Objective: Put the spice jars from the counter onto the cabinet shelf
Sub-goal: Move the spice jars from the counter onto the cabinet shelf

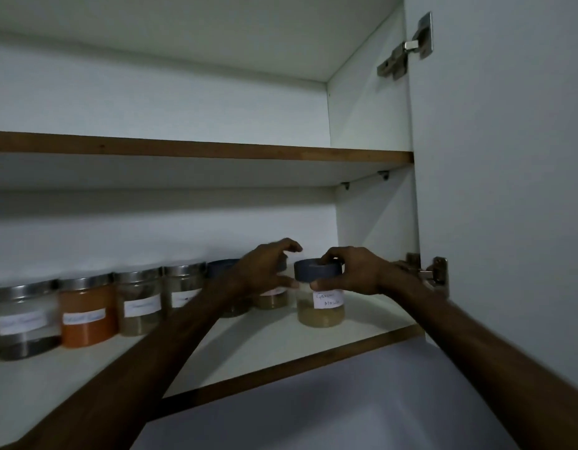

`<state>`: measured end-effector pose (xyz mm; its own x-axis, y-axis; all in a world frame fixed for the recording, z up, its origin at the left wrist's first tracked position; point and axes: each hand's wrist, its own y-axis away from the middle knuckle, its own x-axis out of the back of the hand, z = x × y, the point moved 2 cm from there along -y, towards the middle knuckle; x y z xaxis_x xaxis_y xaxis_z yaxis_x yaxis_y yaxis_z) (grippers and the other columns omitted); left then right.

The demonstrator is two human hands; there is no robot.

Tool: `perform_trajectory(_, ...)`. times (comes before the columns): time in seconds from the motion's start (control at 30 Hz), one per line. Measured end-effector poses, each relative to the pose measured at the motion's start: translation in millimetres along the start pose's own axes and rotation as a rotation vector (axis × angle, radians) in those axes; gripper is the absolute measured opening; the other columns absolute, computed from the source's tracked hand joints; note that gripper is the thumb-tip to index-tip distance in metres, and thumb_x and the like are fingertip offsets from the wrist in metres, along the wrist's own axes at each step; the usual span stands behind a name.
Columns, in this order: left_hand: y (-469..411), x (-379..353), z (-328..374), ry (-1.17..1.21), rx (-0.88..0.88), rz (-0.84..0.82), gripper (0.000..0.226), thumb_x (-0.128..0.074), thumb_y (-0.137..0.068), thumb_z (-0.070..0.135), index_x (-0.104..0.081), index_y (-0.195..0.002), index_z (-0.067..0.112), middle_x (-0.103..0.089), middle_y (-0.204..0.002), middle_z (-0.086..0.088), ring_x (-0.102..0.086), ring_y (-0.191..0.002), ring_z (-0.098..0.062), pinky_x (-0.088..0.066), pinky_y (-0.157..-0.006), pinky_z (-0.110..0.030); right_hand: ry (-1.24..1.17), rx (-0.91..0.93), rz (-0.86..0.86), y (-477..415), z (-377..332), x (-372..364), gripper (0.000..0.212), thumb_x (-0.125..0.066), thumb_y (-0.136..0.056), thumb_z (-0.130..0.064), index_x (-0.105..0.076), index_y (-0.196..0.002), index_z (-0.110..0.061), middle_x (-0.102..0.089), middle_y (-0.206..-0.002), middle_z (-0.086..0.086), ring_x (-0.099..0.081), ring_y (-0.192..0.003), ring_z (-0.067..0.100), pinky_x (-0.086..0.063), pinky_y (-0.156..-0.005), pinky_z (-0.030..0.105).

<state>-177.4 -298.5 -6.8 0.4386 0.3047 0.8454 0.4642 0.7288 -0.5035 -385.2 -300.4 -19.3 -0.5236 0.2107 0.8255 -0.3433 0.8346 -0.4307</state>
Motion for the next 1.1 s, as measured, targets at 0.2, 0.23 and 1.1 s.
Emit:
perform_trajectory(0.2, -18, -10, -32, -0.387, 0.091, 0.137, 0.064, -0.066, -0.088, 0.034, -0.039, -0.144, 0.018, -0.040, -0.152, -0.003, -0.042, -0.135, -0.023, -0.034, -0.111, -0.036, -0.109, 0.024, 0.109, -41, 33, -29, 0.054, -0.076, -0.080, -0.042, -0.057, -0.124, -0.017, -0.065, -0.115, 0.003, -0.058, -0.092, 0.012, -0.044, -0.066, 0.014)
perform_trajectory(0.23, -19, -15, -38, -0.406, 0.102, 0.124, 0.064, -0.065, -0.089, 0.037, -0.039, -0.144, 0.017, -0.043, -0.149, -0.004, -0.045, -0.132, -0.023, -0.033, -0.110, -0.035, -0.147, 0.022, 0.104, -49, 36, -35, 0.052, -0.074, -0.082, -0.041, -0.056, -0.125, -0.018, -0.065, -0.117, 0.004, -0.058, -0.094, 0.013, -0.046, -0.070, 0.017)
perform_trajectory(1.1, -19, -20, -80, -0.431, 0.089, 0.044, 0.072, -0.068, -0.079, 0.056, -0.041, -0.140, 0.030, -0.057, -0.137, 0.005, -0.053, -0.122, -0.019, -0.031, -0.110, -0.040, -0.296, -0.081, 0.123, -92, 48, -72, 0.096, -0.077, -0.081, -0.027, -0.010, -0.148, -0.010, -0.048, -0.139, 0.012, -0.047, -0.107, 0.015, -0.038, -0.087, 0.021)
